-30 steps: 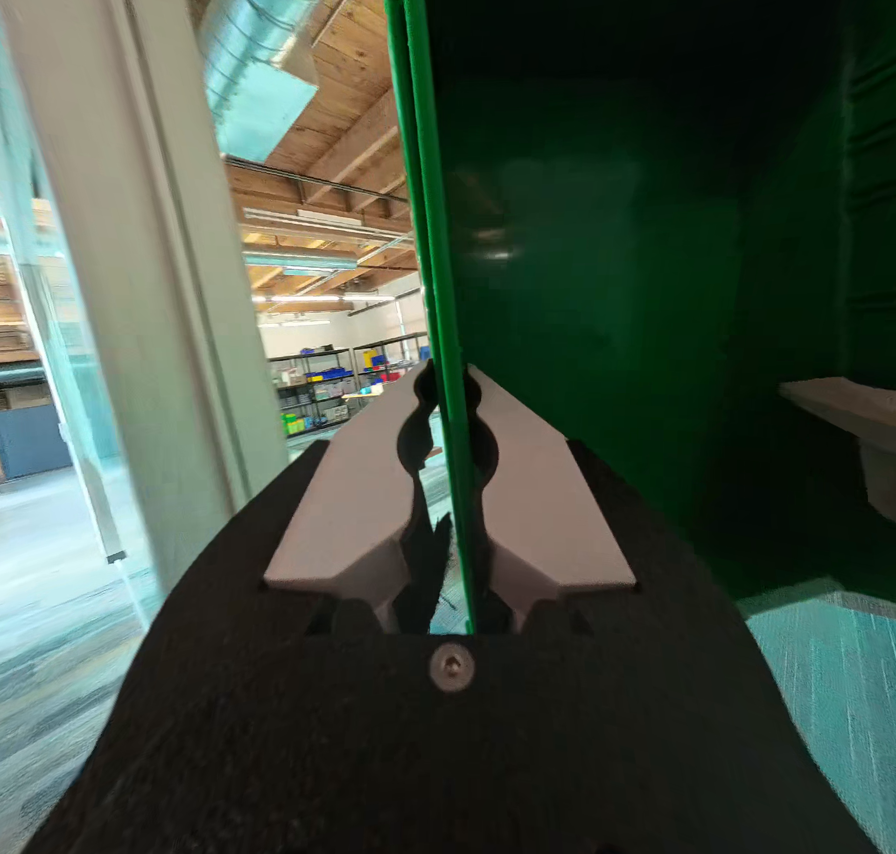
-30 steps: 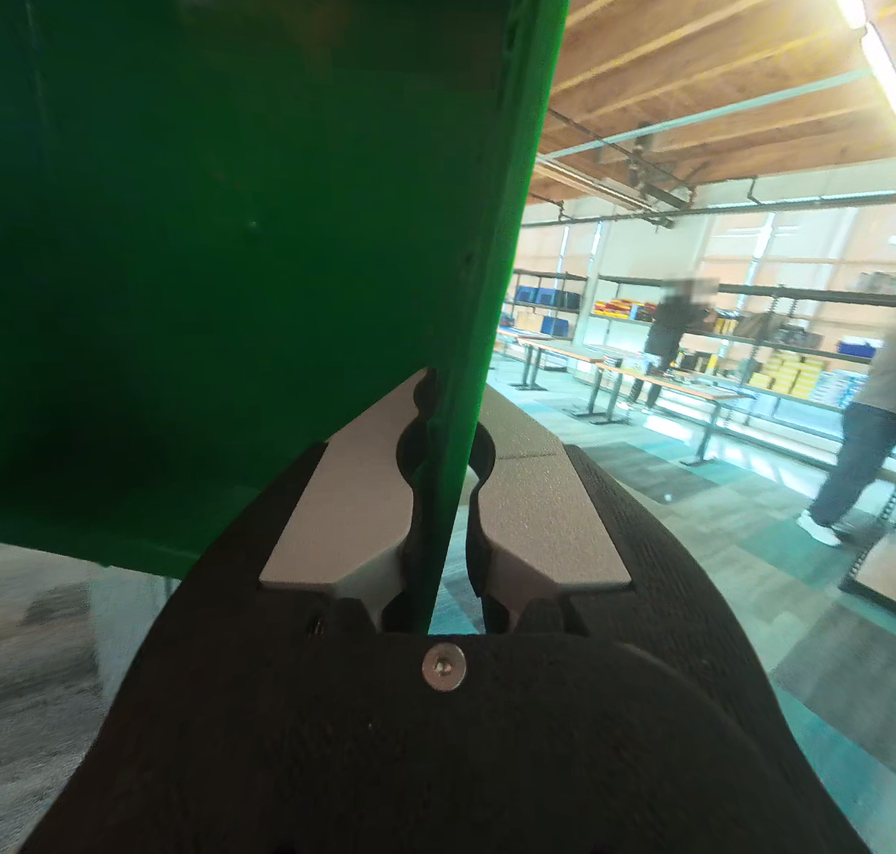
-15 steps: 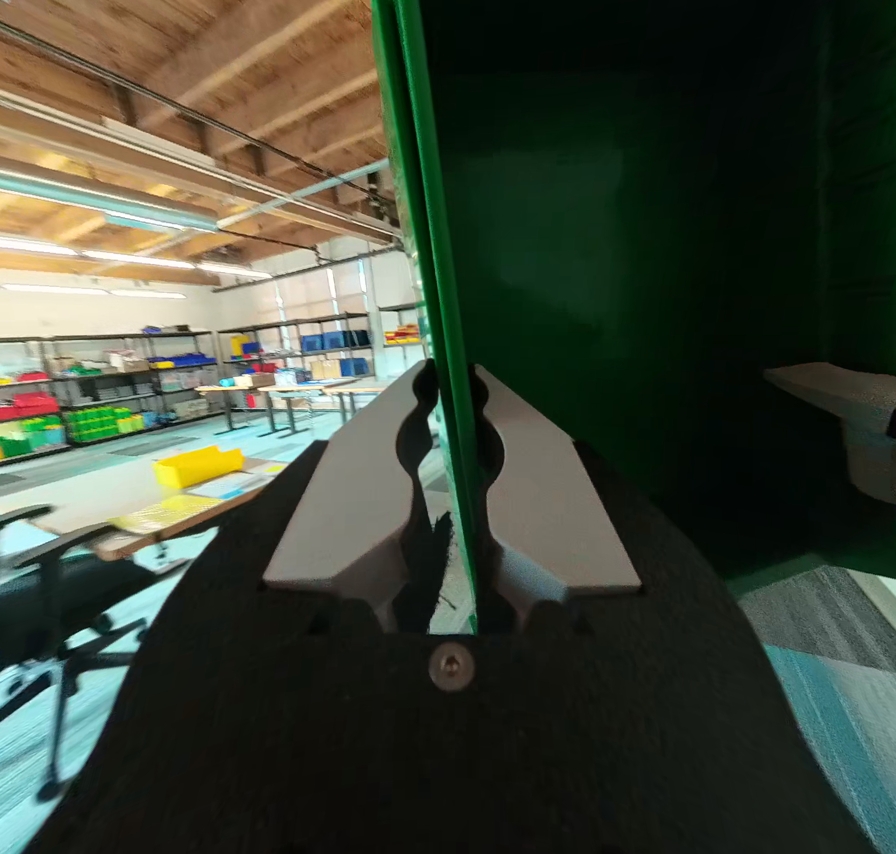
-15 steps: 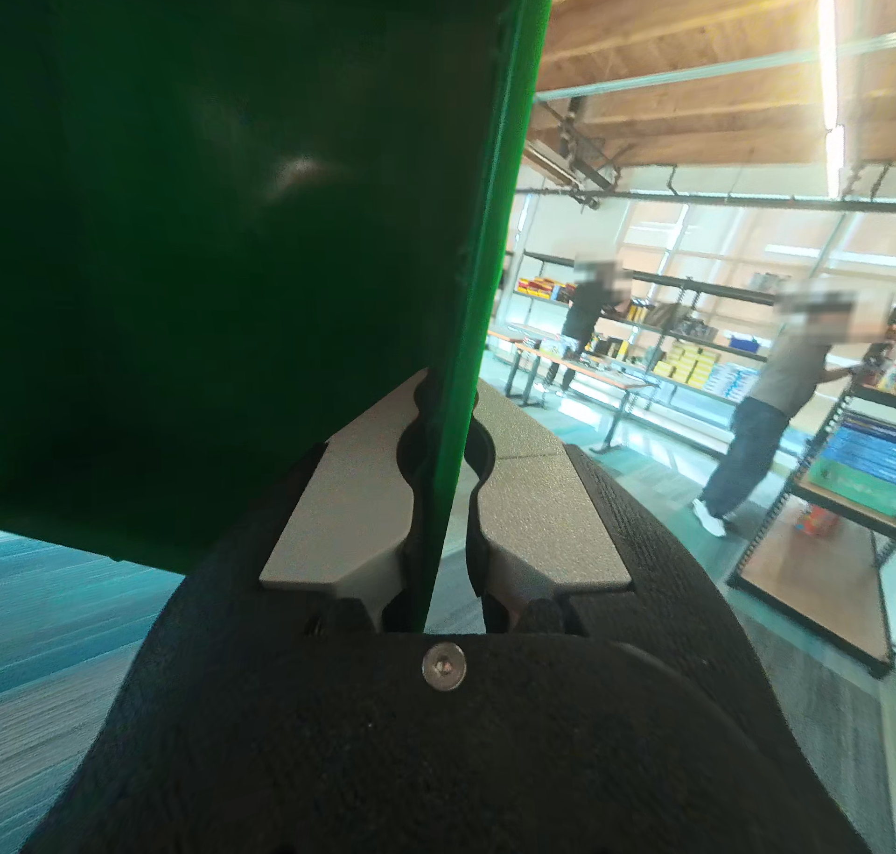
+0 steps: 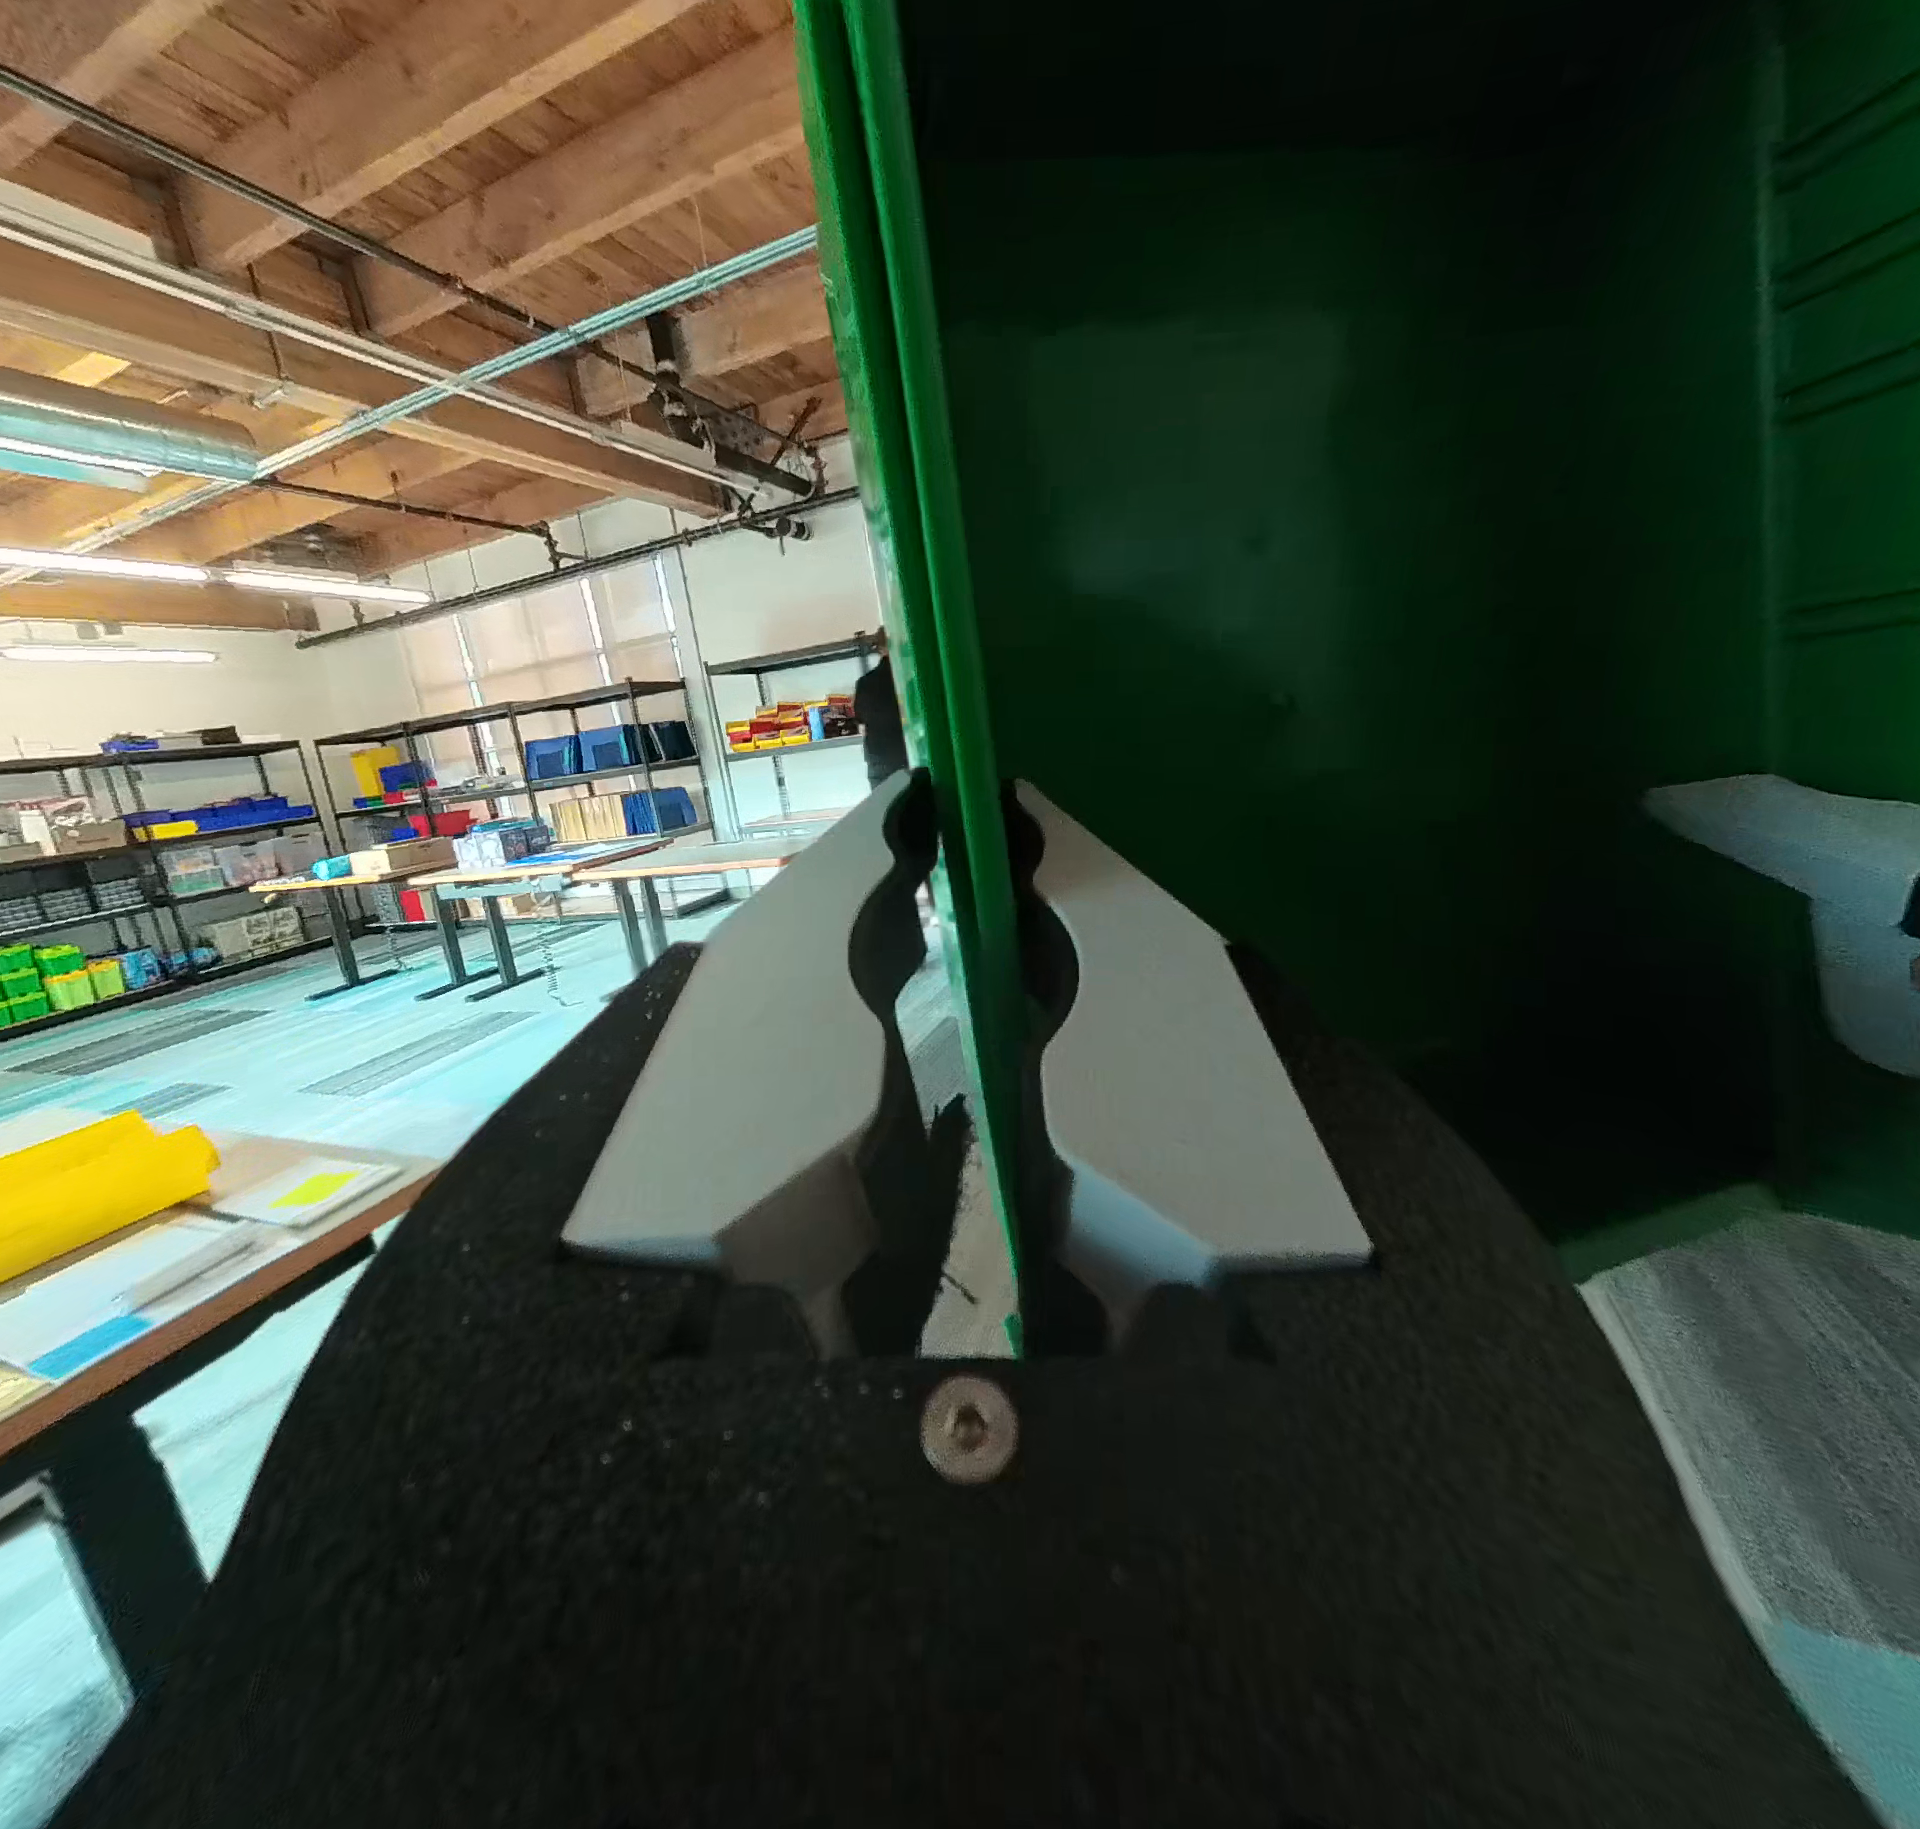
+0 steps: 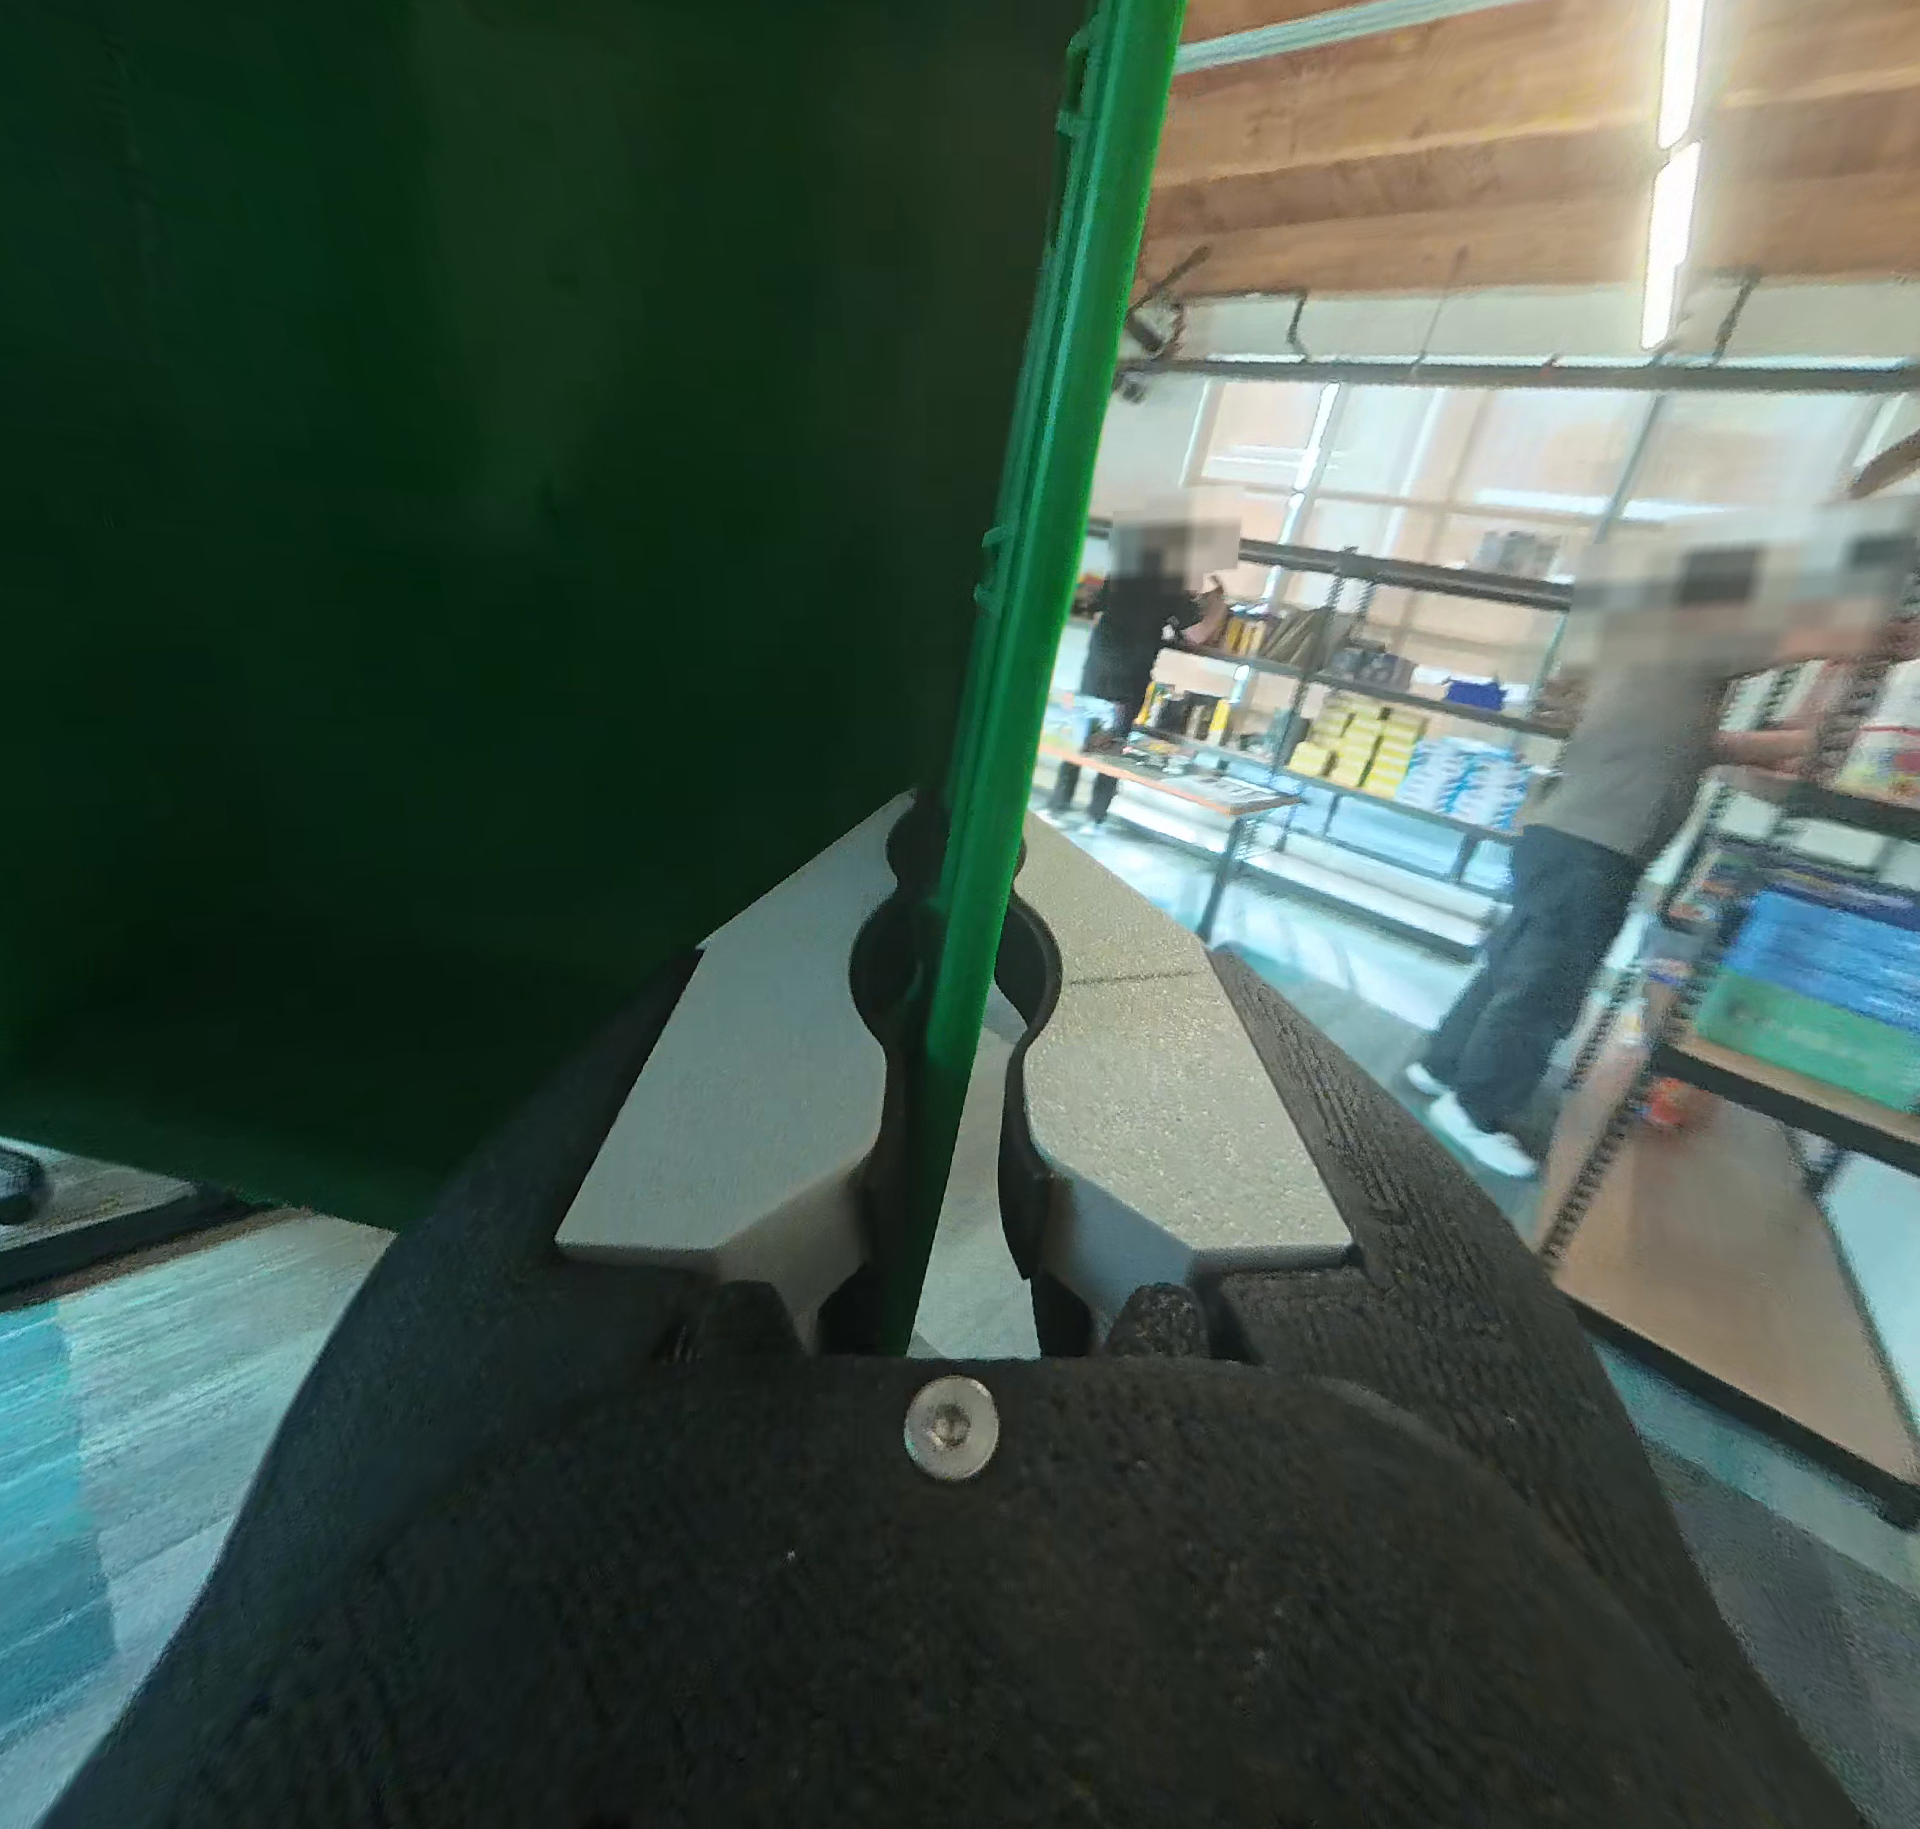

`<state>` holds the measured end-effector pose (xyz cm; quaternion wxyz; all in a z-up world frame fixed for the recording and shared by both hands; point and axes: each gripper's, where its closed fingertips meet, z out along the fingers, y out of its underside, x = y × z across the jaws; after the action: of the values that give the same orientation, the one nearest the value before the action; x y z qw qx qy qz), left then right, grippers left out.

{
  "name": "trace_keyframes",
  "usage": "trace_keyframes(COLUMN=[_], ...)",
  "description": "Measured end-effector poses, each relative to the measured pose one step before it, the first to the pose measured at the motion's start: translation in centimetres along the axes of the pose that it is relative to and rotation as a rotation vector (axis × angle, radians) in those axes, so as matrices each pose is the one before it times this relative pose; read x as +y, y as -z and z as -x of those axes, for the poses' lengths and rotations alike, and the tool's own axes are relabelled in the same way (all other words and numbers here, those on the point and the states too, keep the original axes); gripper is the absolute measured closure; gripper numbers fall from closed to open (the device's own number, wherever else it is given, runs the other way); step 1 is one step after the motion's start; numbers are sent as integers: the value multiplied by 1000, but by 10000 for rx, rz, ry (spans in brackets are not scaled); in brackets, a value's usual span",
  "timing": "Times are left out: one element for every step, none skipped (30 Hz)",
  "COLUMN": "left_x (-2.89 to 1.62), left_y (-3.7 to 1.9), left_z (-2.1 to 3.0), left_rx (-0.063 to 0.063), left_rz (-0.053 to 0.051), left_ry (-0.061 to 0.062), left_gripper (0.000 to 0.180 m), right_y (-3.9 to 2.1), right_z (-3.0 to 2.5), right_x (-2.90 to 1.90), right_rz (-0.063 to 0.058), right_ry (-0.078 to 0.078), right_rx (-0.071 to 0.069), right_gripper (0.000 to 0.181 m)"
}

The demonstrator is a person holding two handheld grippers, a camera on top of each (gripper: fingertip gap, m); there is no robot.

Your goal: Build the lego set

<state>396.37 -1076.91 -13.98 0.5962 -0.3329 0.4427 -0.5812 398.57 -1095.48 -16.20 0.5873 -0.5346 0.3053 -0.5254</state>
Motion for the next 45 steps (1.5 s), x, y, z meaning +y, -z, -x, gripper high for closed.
trace_keyframes(left_x=[1197,1350,1486,1679,1792,2004,2172,2383,2335,2307,2250,1753,1541,1711,1364,1218,1071,1094,895,867,932,1112,1046,1172,1326,1467,1341,1225,1083,1031,1149,889,669,669,736,842,875,1103,1155,1378,1323,1420,1370,1256,1060], left_y=[-2937,-2928,-2668,-2721,-2549,-2759,-2743,-3135,-3075,-3249,-3608,-3354,-3418,-3867,-3620,-3651,-3499,-3894,-3356,-3265,-3256,-3705,-3531,-3691,-3681,-3950,-3509,-3434,-3776,-3571,-3804,-3629,-3537,-3298,-3072,-2876,-2668,-2546,-2430,-2588,-2681,-2924,-3103,-3280,-3392], left_z=[1079,1254,1345,1454,1448,1528,1459,1456,1410,1363,1243,1188,1154,1039,901,680,552,407,315,246,233,202,230,259,332,388,605,782,1037,1135,1205,1153,1336,1589,1618,1721,1661,1732,1604,1576,1416,1299,1178,1176,1054], left_rx=[-135,-190,-223,-258,-303,-320,-257,-172,-140,-128,-75,-61,-91,-129,-40,38,0,-2,32,49,51,44,22,7,-7,-46,-83,-57,-42,-105,-67,5,25,-73,-218,-271,-307,-361,-403,-392,-301,-214,-170,-211,-192], left_rz=[105,95,104,103,84,63,65,50,10,37,24,-41,-7,213,291,239,157,84,48,20,-40,-82,-147,-158,-122,-118,-99,-91,-126,-36,208,302,226,116,118,51,19,19,17,5,-38,-69,-91,-124,-188], left_ry=[-104,-53,-22,-22,-72,-118,-79,9,4,6,57,-13,-25,-14,82,140,41,10,41,31,-29,-25,10,-7,-9,-11,-49,-105,-195,-244,-235,-111,-49,-119,-178,-112,-49,-21,4,-16,-23,2,-23,-17,1], left_gripper=[169,170,170,170,170,170,169,169,169,169,169,170,170,171,171,171,171,171,171,171,171,172,173,173,173,173,173,173,173,173,172,171,171,170,169,170,170,170,170,170,170,170,171,172,173], right_y=[-3655,-3486,-3538,-3721,-3658,-3937,-3978,-4172,-4108,-4142,-3944,-3892,-3838,-4004,-4177,-3766,-3759,-3423,-3255,-3267,-3356,-3112,-3331,-3304,-3635,-4034,-3942,-4107,-4245,-4128,-4273,-4221,-4268,-4126,-4047,-3843,-3836,-3895,-3748,-3857,-3940,-3814,-3764,-3741,-3604], right_z=[-173,-49,193,355,450,533,524,410,343,226,54,-46,-134,-216,-383,-595,-718,-779,-870,-924,-959,-865,-920,-879,-863,-779,-579,-365,-186,-67,1,-19,133,202,295,352,465,542,522,507,417,220,88,-30,-216], right_x=[752,738,823,987,1152,1340,1460,1598,1611,1622,1435,1262,1079,1012,962,687,631,536,487,529,701,721,832,872,857,876,782,728,664,552,626,641,618,511,391,292,235,288,406,530,623,737,758,797,680], right_rz=[43,23,25,23,4,-24,-44,-57,-45,-12,11,2,23,130,231,248,195,125,69,33,-8,-47,-60,-56,-76,-101,-117,-132,-168,-204,-94,115,190,154,58,-29,-70,-91,-100,-106,-117,-121,-131,-146,-155], right_ry=[-91,-43,-41,-17,-9,-32,-27,32,58,40,39,17,-18,19,21,-18,-12,-6,10,-1,-14,-26,-47,-36,-9,21,8,-34,-24,-13,-103,-147,-235,-271,-173,-74,-28,21,66,91,64,33,23,14,7], right_rx=[-170,-163,-212,-246,-268,-300,-302,-250,-203,-152,-78,-52,-38,-27,-53,-51,-29,2,54,77,103,137,154,150,127,67,-34,-108,-144,-143,-129,-166,-270,-298,-242,-232,-276,-327,-347,-351,-339,-274,-167,-71,-22], right_gripper=[174,174,174,174,174,174,174,174,174,174,174,174,174,174,174,174,174,174,174,174,174,174,174,174,174,174,174,174,174,174,174,174,174,174,174,174,174,174,174,174,174,174,174,174,174])
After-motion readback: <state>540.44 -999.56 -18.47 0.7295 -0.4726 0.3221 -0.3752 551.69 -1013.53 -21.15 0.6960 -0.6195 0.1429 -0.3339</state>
